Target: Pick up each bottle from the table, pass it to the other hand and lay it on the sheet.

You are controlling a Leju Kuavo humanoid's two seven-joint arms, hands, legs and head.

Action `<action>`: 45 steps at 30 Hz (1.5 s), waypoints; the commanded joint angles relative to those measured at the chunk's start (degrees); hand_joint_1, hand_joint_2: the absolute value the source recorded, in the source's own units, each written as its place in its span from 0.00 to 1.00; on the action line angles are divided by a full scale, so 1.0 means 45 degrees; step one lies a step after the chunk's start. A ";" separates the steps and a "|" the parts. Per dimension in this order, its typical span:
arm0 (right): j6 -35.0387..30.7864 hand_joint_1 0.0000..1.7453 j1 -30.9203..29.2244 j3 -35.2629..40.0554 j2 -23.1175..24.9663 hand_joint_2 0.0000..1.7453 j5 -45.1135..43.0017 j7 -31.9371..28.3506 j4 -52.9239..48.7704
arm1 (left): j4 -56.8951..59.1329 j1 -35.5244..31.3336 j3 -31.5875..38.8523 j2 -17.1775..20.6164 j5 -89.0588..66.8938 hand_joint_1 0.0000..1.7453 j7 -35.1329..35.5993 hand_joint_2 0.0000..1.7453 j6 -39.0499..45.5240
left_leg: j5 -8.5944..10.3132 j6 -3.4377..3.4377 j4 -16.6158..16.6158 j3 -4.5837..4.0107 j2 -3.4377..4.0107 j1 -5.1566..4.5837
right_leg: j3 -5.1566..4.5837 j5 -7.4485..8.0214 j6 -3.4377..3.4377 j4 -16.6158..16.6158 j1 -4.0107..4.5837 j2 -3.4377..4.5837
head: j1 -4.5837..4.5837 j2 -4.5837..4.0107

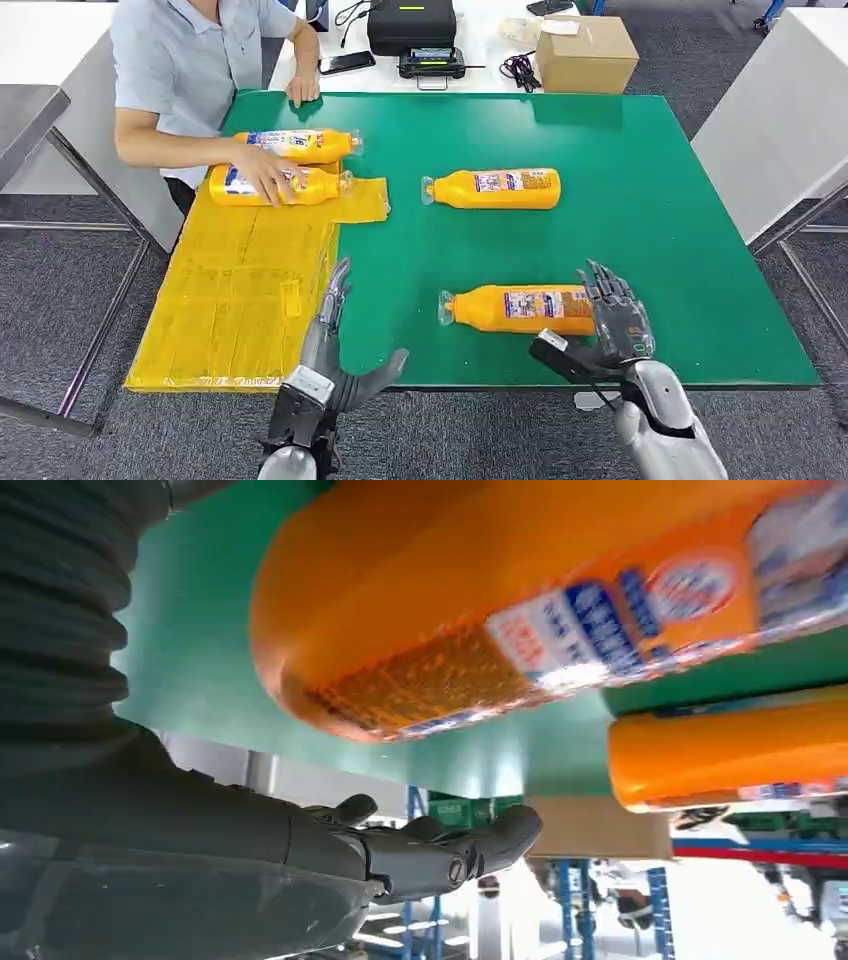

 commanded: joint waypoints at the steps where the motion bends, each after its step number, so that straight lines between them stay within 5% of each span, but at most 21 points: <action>1: 0.0174 0.00 -0.1101 0.1332 0.0126 1.00 0.0086 0.0079 0.1070 | 0.0986 -0.0713 -0.0468 0.0402 0.0070 0.00 -0.0027 1.00 -0.0001 | -0.0015 -0.0022 -0.0014 0.0054 0.0036 0.0009 | 0.0043 -0.0004 -0.0027 -0.0015 0.0011 0.0030 | 0.0000 0.0000; 32: 0.2604 0.02 -0.3515 0.3248 0.0015 1.00 -0.0288 0.1245 0.4507 | 0.1558 -0.1097 -0.0786 0.0350 0.0204 0.00 0.0022 1.00 0.0028 | -0.0004 -0.0017 -0.0012 0.0053 0.0015 0.0006 | 0.0048 -0.0004 -0.0023 -0.0012 0.0008 0.0007 | 0.0000 0.0000; 33: 0.2820 0.82 -0.3547 0.3304 -0.0073 1.00 -0.0466 0.1257 0.4618 | 0.1599 -0.1111 -0.0784 0.0349 0.0205 0.00 0.0024 1.00 0.0002 | -0.0015 -0.0025 -0.0012 0.0082 0.0022 0.0013 | 0.0075 -0.0012 -0.0034 -0.0015 0.0016 0.0011 | 0.0000 0.0000; 34: 0.2882 1.00 -0.3550 0.3303 -0.0114 1.00 -0.0545 0.1250 0.4673 | 0.1615 -0.1113 -0.0779 0.0343 0.0200 0.00 0.0020 1.00 0.0008 | -0.0001 -0.0014 -0.0014 0.0060 0.0012 0.0005 | 0.0052 -0.0003 -0.0019 -0.0014 0.0007 0.0002 | 0.0000 0.0000; 38: 0.5180 1.00 -0.3851 0.3519 -0.0621 1.00 -0.2138 0.0997 0.5447 | 0.2055 -0.1349 -0.0931 0.0266 0.0281 0.00 -0.0041 1.00 -0.0161 | -0.0006 -0.0023 -0.0013 0.0103 -0.0005 0.0010 | 0.0102 -0.0011 -0.0032 -0.0019 0.0013 -0.0015 | -0.0005 0.0000; 45: 0.5268 1.00 -0.4045 0.3855 -0.0865 1.00 -0.2289 0.0972 0.5593 | 0.2153 -0.1417 -0.0959 0.0216 0.0312 0.00 -0.0101 1.00 -0.0140 | 0.0007 -0.0020 -0.0017 0.0173 -0.0048 0.0021 | 0.0174 -0.0003 -0.0031 -0.0049 0.0024 -0.0055 | 0.0010 0.0000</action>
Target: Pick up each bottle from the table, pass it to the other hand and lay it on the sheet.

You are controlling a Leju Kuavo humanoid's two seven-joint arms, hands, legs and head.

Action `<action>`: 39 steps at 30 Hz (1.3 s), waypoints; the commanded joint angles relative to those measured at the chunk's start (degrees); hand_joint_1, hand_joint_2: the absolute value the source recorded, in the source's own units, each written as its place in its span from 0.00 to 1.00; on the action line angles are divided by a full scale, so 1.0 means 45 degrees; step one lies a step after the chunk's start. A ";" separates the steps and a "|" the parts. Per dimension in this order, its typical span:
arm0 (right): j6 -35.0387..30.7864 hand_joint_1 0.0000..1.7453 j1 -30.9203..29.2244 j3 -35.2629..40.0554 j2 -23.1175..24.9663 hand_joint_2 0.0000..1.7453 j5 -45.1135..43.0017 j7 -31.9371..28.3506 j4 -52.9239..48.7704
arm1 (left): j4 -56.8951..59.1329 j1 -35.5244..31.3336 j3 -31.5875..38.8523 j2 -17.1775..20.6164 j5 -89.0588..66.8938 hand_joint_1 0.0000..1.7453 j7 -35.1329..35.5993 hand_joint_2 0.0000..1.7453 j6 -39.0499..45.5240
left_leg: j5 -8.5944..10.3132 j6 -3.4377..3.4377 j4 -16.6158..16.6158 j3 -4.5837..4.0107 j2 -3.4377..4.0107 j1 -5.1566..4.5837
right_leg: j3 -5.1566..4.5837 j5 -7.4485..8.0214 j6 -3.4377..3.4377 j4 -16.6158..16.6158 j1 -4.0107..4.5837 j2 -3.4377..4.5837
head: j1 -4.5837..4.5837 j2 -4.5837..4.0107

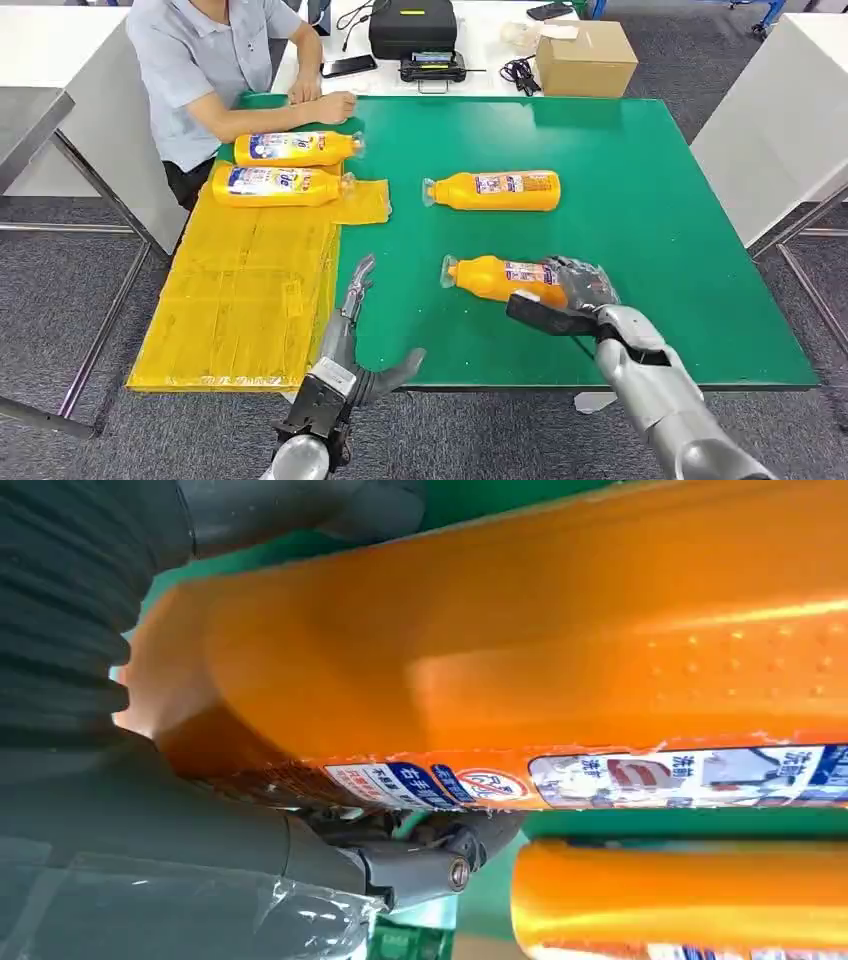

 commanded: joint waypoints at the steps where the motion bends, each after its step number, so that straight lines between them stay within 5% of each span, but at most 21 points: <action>1: 0.0376 1.00 -0.0116 0.1175 -0.0557 1.00 -0.0200 -0.0014 0.1611 | 0.1039 -0.0562 -0.0391 0.0218 0.0091 0.00 -0.0022 1.00 -0.0032 | 0.0004 -0.0015 -0.0015 0.0032 -0.0023 0.0013 | 0.0050 0.0000 -0.0021 -0.0024 0.0015 -0.0026 | 0.0000 0.0000; 14: 0.0702 1.00 -0.0163 0.1542 -0.1024 1.00 -0.0541 -0.0125 0.1248 | 0.1213 -0.0657 -0.0450 0.0162 0.0129 0.00 -0.0072 1.00 -0.0055 | 0.0004 -0.0018 -0.0016 0.0075 -0.0023 0.0013 | 0.0096 -0.0002 -0.0025 -0.0023 0.0016 -0.0029 | 0.0000 0.0000; 17: 0.1110 1.00 -0.0076 0.1149 -0.0911 1.00 -0.1424 -0.0471 0.1181 | 0.1239 -0.0683 -0.0468 0.0154 0.0153 0.00 -0.0101 1.00 -0.0046 | 0.0002 -0.0016 -0.0013 0.0074 -0.0020 0.0012 | 0.0095 -0.0003 -0.0021 -0.0021 0.0014 -0.0025 | 0.0000 0.0000; 20: 0.2716 1.00 0.0537 0.0399 -0.1177 1.00 -0.4465 -0.1618 -0.0100 | 0.1678 -0.0853 -0.0217 -0.0193 0.1151 0.00 -0.0708 1.00 0.0363 | 0.0006 -0.0018 -0.0018 0.0075 -0.0041 0.0014 | 0.0102 -0.0006 -0.0025 -0.0026 0.0017 -0.0047 | 0.0000 0.0000; 25: 0.2175 1.00 0.0168 0.2000 -0.2177 1.00 -0.4573 -0.0198 -0.2658 | 0.2818 -0.1033 -0.0109 -0.0297 0.4224 0.00 -0.0195 1.00 -0.0447 | -0.0004 -0.0023 -0.0012 0.0079 0.0005 0.0012 | 0.0090 -0.0004 -0.0033 -0.0014 0.0017 -0.0008 | 0.0015 0.0000; 32: 0.2402 1.00 0.0027 0.2222 -0.2288 1.00 -0.5323 -0.0145 -0.3310 | 0.3288 -0.1111 -0.0119 -0.0361 0.4891 0.00 -0.0376 1.00 -0.0672 | -0.0007 -0.0012 -0.0006 0.0046 0.0020 0.0002 | 0.0050 -0.0002 -0.0022 -0.0001 0.0007 0.0003 | 0.0005 0.0000; 39: 0.1720 1.00 0.0313 0.1511 -0.0806 1.00 -0.6645 -0.0990 -0.4762 | 0.2811 -0.0911 0.0213 -0.0359 0.7325 0.00 0.0158 1.00 -0.1923 | -0.0012 -0.0009 -0.0006 -0.0036 0.0065 0.0006 | -0.0022 0.0011 -0.0015 0.0008 0.0009 0.0053 | -0.0005 0.0000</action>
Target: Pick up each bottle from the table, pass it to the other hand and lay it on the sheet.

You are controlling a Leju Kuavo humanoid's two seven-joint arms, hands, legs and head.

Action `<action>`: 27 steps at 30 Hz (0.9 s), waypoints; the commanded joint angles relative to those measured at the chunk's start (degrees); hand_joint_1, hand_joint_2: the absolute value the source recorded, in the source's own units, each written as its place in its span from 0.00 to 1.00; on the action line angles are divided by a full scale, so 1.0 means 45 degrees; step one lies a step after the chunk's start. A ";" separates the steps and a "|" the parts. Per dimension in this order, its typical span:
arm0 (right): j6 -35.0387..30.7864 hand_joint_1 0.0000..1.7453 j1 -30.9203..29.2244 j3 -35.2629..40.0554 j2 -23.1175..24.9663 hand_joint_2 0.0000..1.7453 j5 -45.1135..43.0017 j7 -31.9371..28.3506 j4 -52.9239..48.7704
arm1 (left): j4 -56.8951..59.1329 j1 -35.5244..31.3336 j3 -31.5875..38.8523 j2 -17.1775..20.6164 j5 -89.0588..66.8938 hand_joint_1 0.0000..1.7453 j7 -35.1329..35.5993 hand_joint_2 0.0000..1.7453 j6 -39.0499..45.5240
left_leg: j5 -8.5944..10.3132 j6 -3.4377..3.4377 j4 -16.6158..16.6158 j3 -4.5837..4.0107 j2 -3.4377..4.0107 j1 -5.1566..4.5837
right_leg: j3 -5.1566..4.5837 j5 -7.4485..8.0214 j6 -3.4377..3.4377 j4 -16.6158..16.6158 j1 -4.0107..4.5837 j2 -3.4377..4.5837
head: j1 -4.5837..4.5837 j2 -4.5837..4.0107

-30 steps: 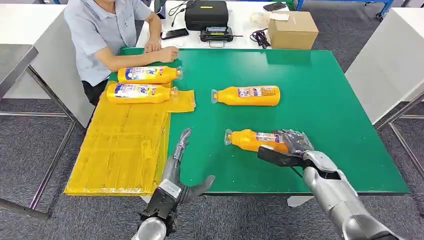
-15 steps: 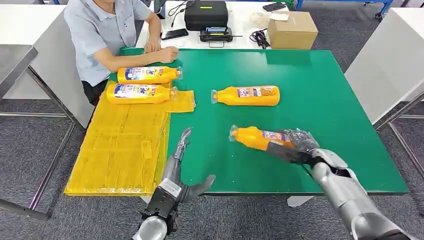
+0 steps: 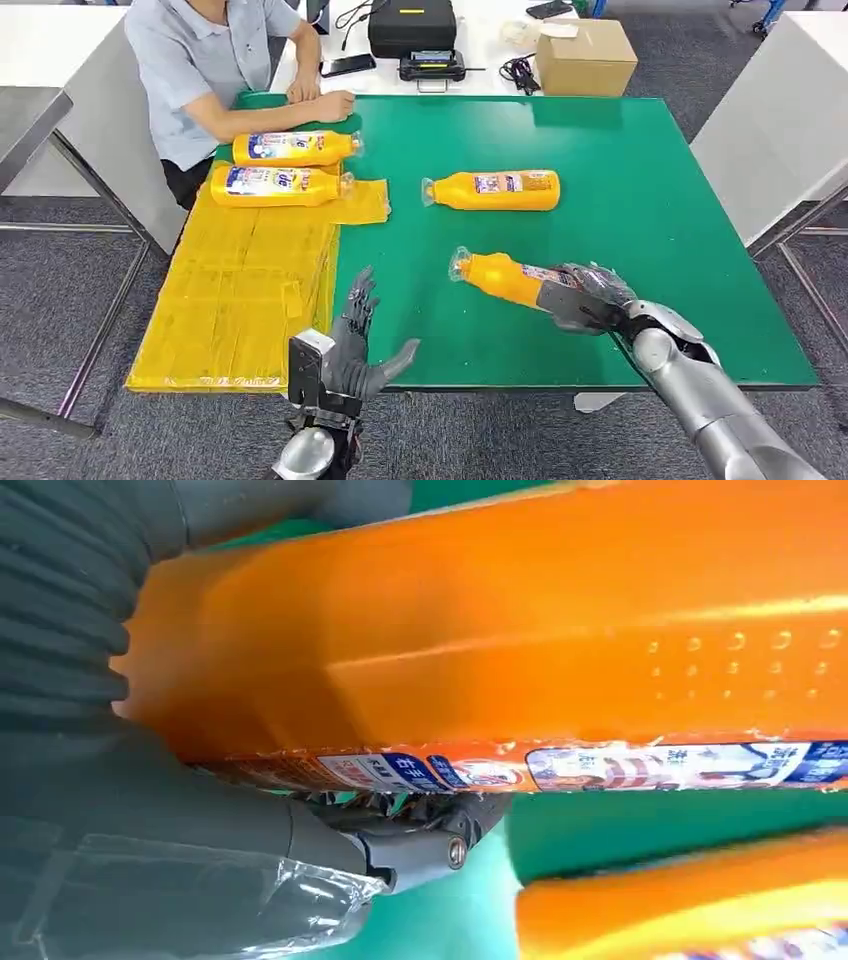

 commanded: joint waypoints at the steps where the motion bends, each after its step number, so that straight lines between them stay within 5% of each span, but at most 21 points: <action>1: -0.0608 1.00 0.0030 -0.0028 0.1519 1.00 -0.1202 -0.0756 -0.1858 | 0.0856 -0.0412 0.0295 0.0127 0.2410 0.00 0.0974 1.00 -0.1519 | -0.0026 -0.0029 -0.0008 0.0036 0.0069 0.0006 | 0.0010 -0.0009 -0.0036 0.0000 0.0008 0.0060 | -0.0005 0.0000; 7: -0.0741 1.00 0.0224 0.0149 0.2789 1.00 -0.1685 -0.1386 -0.2690 | 0.1927 -0.1008 0.0209 0.0165 0.3760 0.00 0.1446 1.00 -0.2595 | -0.0019 -0.0032 -0.0010 0.0016 0.0061 0.0017 | -0.0017 -0.0003 -0.0038 -0.0007 0.0019 0.0051 | -0.0005 0.0000; 27: -0.0773 1.00 0.0141 0.0378 0.2882 1.00 -0.1686 -0.1412 -0.3042 | 0.1752 -0.1145 0.0386 0.0179 0.4307 0.00 0.1397 1.00 -0.2925 | -0.0008 -0.0024 -0.0005 -0.0015 0.0021 0.0008 | -0.0033 -0.0007 -0.0027 0.0001 0.0008 0.0015 | 0.0000 0.0000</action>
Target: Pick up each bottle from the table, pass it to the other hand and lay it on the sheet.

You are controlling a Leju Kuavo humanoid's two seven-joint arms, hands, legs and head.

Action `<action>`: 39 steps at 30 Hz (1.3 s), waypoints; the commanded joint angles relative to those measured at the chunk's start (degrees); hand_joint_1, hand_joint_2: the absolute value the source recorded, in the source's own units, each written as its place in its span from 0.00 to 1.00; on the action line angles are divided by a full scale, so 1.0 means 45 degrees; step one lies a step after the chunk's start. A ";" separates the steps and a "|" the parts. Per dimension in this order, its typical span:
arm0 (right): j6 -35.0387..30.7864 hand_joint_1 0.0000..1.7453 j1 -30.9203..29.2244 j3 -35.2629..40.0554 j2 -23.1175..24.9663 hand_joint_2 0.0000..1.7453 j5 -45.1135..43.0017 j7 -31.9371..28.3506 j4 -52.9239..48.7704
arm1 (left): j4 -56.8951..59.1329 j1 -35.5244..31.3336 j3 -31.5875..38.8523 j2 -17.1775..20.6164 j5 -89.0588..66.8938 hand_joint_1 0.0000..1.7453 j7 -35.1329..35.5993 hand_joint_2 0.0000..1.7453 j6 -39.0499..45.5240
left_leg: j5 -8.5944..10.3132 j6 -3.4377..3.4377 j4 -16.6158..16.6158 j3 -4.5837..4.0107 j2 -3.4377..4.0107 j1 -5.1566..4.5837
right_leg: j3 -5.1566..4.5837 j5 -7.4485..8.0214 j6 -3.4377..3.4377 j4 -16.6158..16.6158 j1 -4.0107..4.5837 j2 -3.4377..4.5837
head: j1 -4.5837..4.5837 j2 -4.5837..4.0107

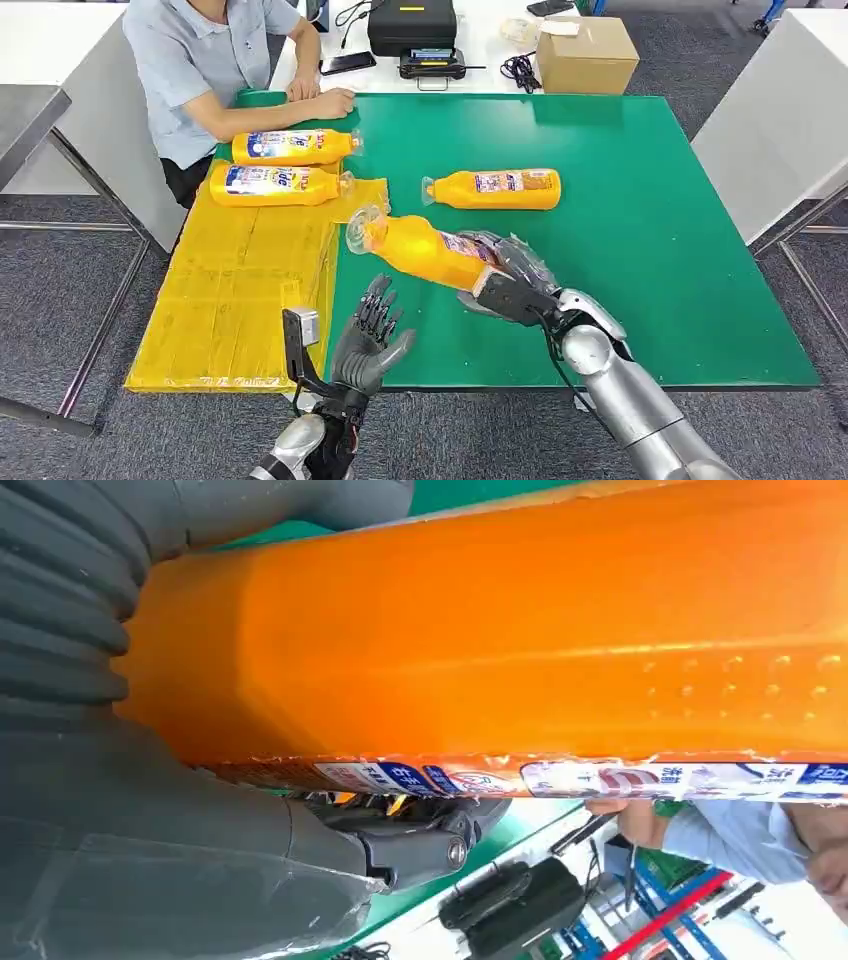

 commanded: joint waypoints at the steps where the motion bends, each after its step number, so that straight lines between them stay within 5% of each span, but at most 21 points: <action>1: 0.0116 1.00 -0.0462 0.0273 0.0173 1.00 -0.0140 -0.0116 0.0242 | 0.0538 -0.0474 0.0127 0.0234 0.0126 0.00 -0.0321 1.00 -0.0214 | -0.0017 -0.0027 -0.0005 0.0050 0.0027 0.0009 | 0.0042 -0.0011 -0.0033 -0.0004 0.0012 0.0019 | 0.0005 0.0000; 20: -0.0388 1.00 -0.1208 0.2264 0.1024 1.00 0.0977 0.0252 0.1748 | 0.0178 -0.1615 0.0384 -0.0428 -0.3219 0.00 -0.3583 1.00 0.4053 | -0.0010 -0.0016 0.0005 0.0015 0.0029 0.0007 | 0.0012 -0.0003 -0.0021 0.0007 0.0008 0.0023 | 0.0005 0.0000; 39: -0.0848 1.00 -0.1047 0.2760 0.1275 1.00 0.1520 0.0390 0.1493 | 0.0287 -0.1496 0.0908 -0.0188 -0.0392 0.00 -0.1500 1.00 0.0288 | -0.0015 -0.0023 -0.0004 0.0031 0.0036 0.0009 | 0.0023 -0.0006 -0.0027 0.0000 0.0010 0.0029 | 0.0005 0.0000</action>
